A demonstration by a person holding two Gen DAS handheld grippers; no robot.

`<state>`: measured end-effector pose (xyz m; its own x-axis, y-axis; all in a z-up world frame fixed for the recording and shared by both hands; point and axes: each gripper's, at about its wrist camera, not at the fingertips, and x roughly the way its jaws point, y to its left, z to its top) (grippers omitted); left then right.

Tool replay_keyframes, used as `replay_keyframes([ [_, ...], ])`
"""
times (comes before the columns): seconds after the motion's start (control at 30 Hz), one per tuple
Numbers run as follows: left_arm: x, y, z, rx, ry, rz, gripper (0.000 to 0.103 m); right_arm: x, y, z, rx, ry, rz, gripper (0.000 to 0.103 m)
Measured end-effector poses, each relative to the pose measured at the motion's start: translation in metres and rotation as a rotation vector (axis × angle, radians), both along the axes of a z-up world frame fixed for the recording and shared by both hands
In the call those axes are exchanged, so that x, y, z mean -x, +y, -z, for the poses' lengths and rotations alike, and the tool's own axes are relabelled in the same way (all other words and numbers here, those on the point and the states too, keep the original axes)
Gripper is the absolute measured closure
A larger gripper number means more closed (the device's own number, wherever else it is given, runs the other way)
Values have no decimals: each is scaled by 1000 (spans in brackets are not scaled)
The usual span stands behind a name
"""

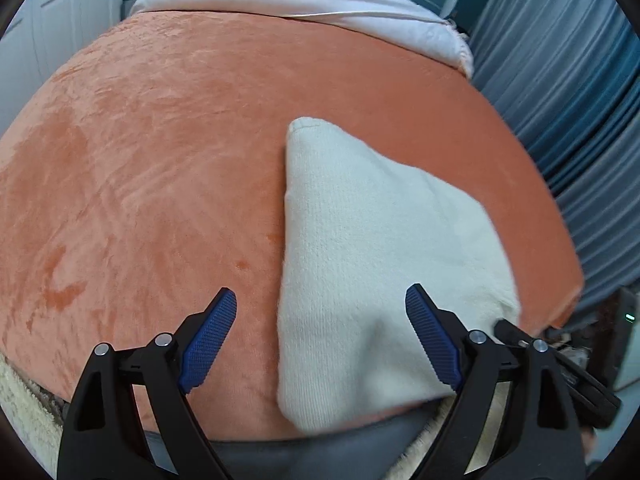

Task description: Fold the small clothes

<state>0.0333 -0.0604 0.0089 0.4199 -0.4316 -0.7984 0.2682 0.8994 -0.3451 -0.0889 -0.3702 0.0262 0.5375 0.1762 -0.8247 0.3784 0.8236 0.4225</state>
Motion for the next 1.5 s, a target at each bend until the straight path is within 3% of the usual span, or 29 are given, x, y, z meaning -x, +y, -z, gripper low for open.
replay_keyframes([
  [0.03,6,5,-2,9,-5,16,15,0,2,-2,2,10,-16,64],
  [0.07,12,12,-2,-4,-9,26,15,-2,4,-6,12,21,-25,89],
  [0.17,21,29,9,-39,25,-13,15,-6,10,-40,-63,-81,-95,89],
  [0.27,21,49,13,16,78,-96,15,-21,30,-101,-144,-268,-182,90],
  [0.37,24,61,-2,56,38,-119,15,-24,36,-138,-136,-379,-215,91],
  [0.43,26,61,-10,35,-1,-110,14,-17,27,-126,-84,-351,-181,91],
  [0.47,27,59,-10,18,-7,-104,14,-13,18,-107,-59,-292,-143,91],
  [0.57,26,54,5,1,36,-96,14,3,-18,-4,-46,20,-14,91],
  [0.6,25,51,11,0,60,-92,14,10,-23,24,-51,93,5,91],
  [0.63,24,49,16,3,80,-83,14,19,-26,40,-78,112,25,92],
  [0.7,25,40,18,-5,92,-57,14,26,-24,30,-95,72,34,92],
  [0.83,28,26,13,-26,52,-18,14,24,-14,-7,-18,-19,-23,92],
  [0.93,24,21,20,-35,75,-23,14,11,-11,35,43,98,-62,92],
  [1.0,21,19,27,-40,106,-34,14,12,-11,42,16,99,-54,94],
  [1.1,17,22,21,-4,99,-49,14,17,-16,13,-17,44,-17,86],
  [1.13,14,23,17,23,89,-52,14,20,-19,3,-21,19,2,77],
  [1.23,-2,19,13,107,96,-59,9,19,-28,-11,12,-51,59,34],
  [1.37,-38,4,35,231,224,-86,8,-7,-49,2,-37,-22,99,28],
  [1.5,-60,-14,71,218,326,-99,8,-38,-43,34,-148,48,83,27],
])
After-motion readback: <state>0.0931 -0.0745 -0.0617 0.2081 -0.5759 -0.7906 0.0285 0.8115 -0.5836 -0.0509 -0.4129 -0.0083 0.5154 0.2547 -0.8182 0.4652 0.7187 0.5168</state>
